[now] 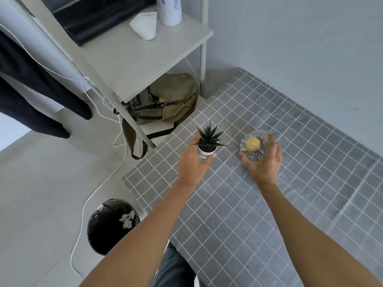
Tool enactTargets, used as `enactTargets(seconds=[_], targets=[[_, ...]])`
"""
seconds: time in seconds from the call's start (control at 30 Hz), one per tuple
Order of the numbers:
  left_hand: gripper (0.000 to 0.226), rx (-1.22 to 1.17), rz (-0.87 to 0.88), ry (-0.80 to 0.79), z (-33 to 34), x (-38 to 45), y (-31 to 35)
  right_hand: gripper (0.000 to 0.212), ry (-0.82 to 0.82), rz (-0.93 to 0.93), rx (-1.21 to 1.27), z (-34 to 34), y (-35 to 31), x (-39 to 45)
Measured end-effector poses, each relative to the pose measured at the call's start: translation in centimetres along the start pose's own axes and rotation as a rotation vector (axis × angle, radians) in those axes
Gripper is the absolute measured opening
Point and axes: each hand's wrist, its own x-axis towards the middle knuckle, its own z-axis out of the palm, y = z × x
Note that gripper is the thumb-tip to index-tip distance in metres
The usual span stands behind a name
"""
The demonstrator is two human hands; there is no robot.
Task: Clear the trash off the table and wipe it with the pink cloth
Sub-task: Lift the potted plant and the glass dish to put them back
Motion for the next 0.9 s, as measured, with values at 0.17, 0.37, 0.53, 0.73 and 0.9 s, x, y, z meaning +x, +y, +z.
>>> enactTargets(seconds=[0.17, 0.37, 0.53, 0.73, 0.9], targets=[[0.073, 0.016, 0.082, -0.050, 2.2, -1.5, 2.7, 0.097, 0.054, 0.048, -0.037, -4.3, 2.0, -3.4], [0.071, 0.055, 0.199, -0.154, 6.5, -3.8, 5.7, 0.095, 0.169, 0.102, -0.091, -9.5, 4.5, -7.3], [0.072, 0.072, 0.268, -0.264, 10.9, -5.7, 8.6, 0.095, 0.284, 0.192, -0.122, -14.0, 7.0, -9.8], [0.068, 0.046, 0.318, -0.359, 16.1, -7.1, 11.9, 0.094, 0.397, 0.286, -0.161, -19.1, 10.0, -10.6], [0.068, 0.051, 0.364, -0.396, 20.4, -7.0, 14.1, 0.095, 0.470, 0.357, -0.174, -21.2, 12.3, -9.6]])
